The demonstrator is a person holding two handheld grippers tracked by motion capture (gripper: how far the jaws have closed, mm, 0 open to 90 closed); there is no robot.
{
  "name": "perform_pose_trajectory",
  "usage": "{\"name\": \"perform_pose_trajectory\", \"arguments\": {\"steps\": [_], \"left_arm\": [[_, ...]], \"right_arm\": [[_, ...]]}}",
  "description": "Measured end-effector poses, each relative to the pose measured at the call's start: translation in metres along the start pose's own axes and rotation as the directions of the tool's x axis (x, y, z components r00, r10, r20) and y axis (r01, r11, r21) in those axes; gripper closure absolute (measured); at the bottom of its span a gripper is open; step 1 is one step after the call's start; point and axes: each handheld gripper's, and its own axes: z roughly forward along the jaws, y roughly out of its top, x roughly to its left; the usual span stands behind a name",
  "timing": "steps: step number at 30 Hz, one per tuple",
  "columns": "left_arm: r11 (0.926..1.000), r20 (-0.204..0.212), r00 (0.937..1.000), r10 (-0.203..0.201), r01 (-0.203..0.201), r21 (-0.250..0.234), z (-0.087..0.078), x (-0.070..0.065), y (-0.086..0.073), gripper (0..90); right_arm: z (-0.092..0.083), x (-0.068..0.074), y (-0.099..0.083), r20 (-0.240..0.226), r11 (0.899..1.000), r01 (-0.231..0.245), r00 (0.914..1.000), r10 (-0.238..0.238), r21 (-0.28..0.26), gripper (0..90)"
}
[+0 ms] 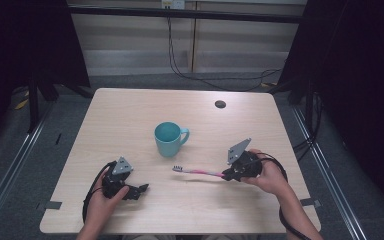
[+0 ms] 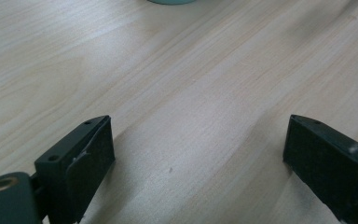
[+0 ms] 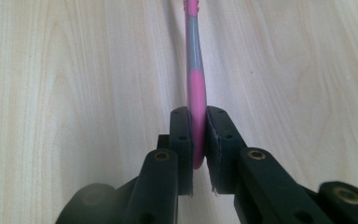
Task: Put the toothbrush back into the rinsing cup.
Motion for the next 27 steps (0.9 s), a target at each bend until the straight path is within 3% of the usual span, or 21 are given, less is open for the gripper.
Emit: {"name": "perform_pose_trajectory", "arguments": {"steps": [4,9,12,13,19,21,22,25,27], "left_arm": [[0.9998,0.007,0.9998,-0.018,0.018,-0.003,0.000,-0.001,0.000,9.6],[0.9999,0.056,0.9984,-0.010,0.011,-0.010,0.000,-0.007,0.006,13.6],[0.9984,0.083,0.9956,-0.043,0.046,-0.034,0.000,-0.010,0.011,13.7],[0.9985,0.085,0.9957,-0.036,0.039,-0.037,0.001,-0.010,0.013,14.2],[0.9918,0.162,0.9821,-0.095,0.108,-0.069,0.006,-0.016,0.022,14.9],[0.9888,0.187,0.9758,-0.113,0.129,-0.076,0.008,-0.017,0.025,14.9],[0.9842,0.210,0.9678,-0.139,0.159,-0.079,0.010,-0.019,0.027,14.9],[0.9780,0.244,0.9561,-0.163,0.189,-0.087,0.012,-0.021,0.031,14.9],[0.9776,0.258,0.9528,-0.160,0.189,-0.093,0.014,-0.024,0.034,15.0]], "right_arm": [[-0.007,0.003,-0.003,0.013,1.000,-0.012,0.9998,0.013,-0.026,82.2],[-0.014,0.004,-0.007,0.033,0.997,-0.029,0.9989,0.032,-0.073,82.2],[-0.016,0.005,-0.010,0.035,0.993,-0.051,0.9979,0.055,-0.107,82.2],[-0.016,0.005,-0.011,0.041,0.992,-0.053,0.9975,0.058,-0.114,82.2],[-0.017,0.007,-0.017,0.040,0.980,-0.080,0.9952,0.089,-0.180,82.2],[-0.019,0.007,-0.018,0.039,0.975,-0.095,0.9937,0.105,-0.199,82.2],[-0.019,0.007,-0.018,0.044,0.974,-0.092,0.9936,0.104,-0.207,82.2],[-0.022,0.008,-0.017,0.042,0.967,-0.101,0.9926,0.114,-0.236,82.1],[-0.022,0.008,-0.015,0.045,0.964,-0.103,0.9921,0.117,-0.245,82.2]]}}
